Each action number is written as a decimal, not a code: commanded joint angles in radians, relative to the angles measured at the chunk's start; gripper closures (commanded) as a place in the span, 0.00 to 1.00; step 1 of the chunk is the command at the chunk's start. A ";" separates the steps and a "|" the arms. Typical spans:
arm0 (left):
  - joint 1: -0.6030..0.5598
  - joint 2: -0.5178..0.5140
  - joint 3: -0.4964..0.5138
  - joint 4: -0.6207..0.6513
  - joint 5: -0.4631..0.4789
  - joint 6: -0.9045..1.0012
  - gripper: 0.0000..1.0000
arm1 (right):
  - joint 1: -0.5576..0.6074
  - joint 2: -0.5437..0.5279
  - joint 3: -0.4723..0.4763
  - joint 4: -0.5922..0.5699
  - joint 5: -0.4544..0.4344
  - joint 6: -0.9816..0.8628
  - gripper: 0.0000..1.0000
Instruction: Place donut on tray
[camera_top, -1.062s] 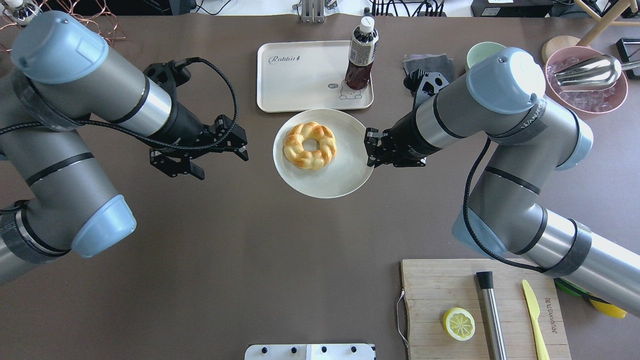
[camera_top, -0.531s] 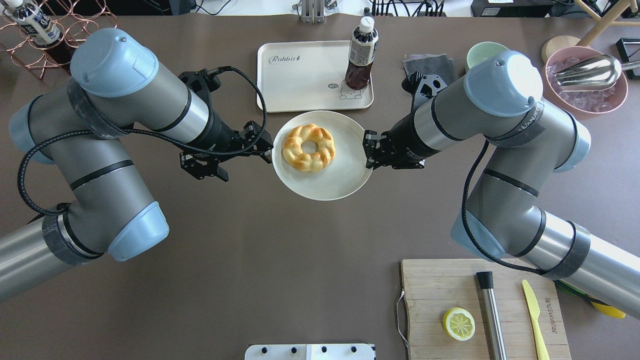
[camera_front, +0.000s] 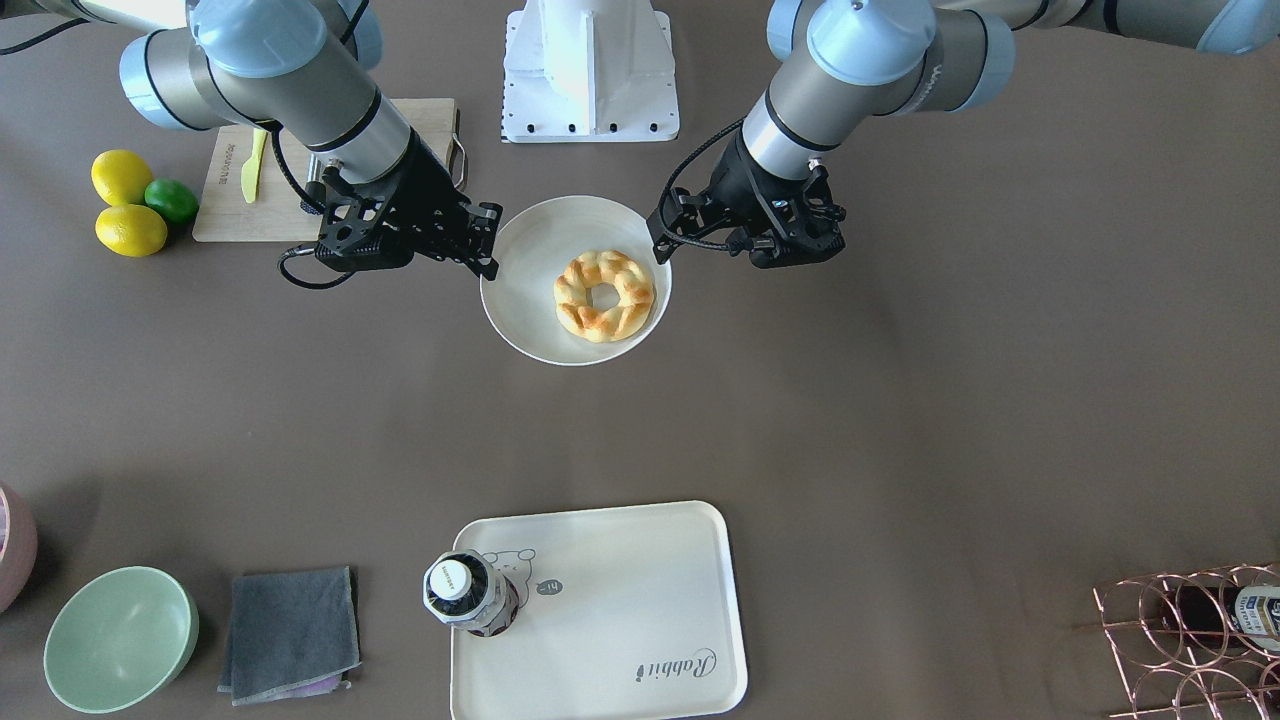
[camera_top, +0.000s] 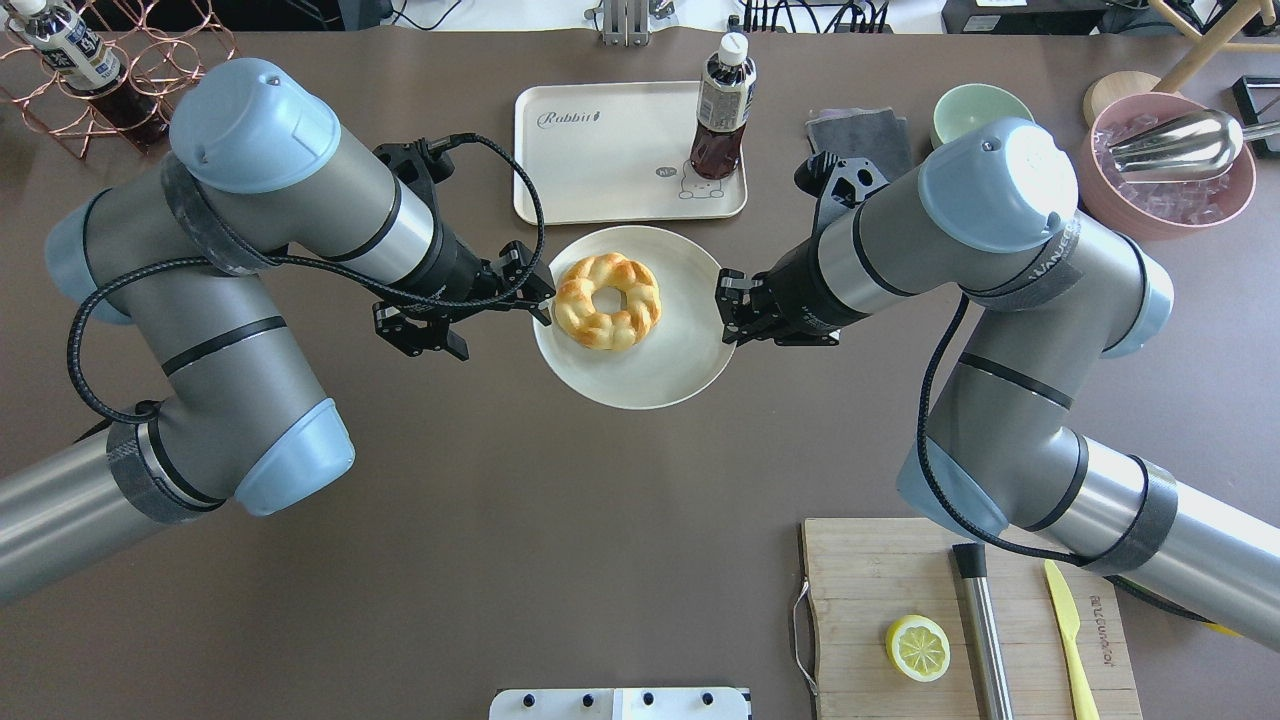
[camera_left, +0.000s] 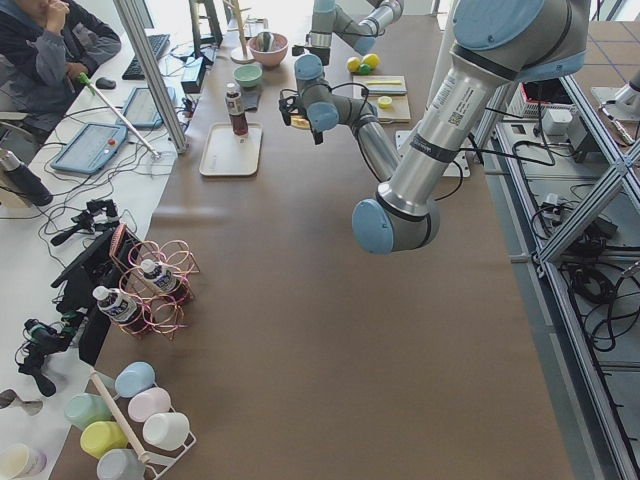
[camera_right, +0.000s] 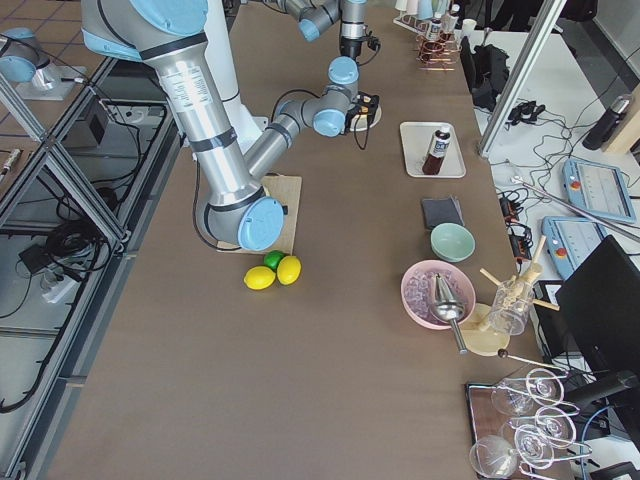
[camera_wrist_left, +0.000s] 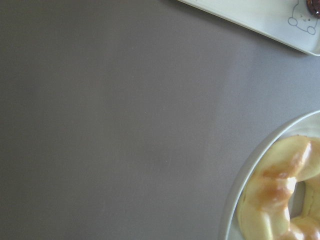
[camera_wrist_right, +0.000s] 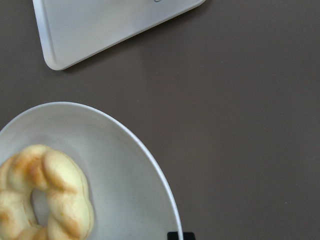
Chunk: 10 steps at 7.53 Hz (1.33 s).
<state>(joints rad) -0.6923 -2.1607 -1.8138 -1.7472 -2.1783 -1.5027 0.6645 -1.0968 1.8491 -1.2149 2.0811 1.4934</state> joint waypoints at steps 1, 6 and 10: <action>0.004 -0.002 -0.001 0.000 0.000 -0.010 0.19 | -0.003 0.000 0.010 0.000 0.000 0.016 1.00; 0.016 -0.002 -0.009 -0.015 0.000 -0.073 0.58 | -0.006 0.015 0.013 0.000 0.000 0.018 1.00; 0.016 -0.001 -0.015 -0.028 0.000 -0.068 1.00 | -0.009 0.017 0.013 0.000 0.000 0.018 1.00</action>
<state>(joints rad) -0.6765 -2.1630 -1.8287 -1.7637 -2.1783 -1.5725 0.6556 -1.0814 1.8618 -1.2149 2.0809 1.5110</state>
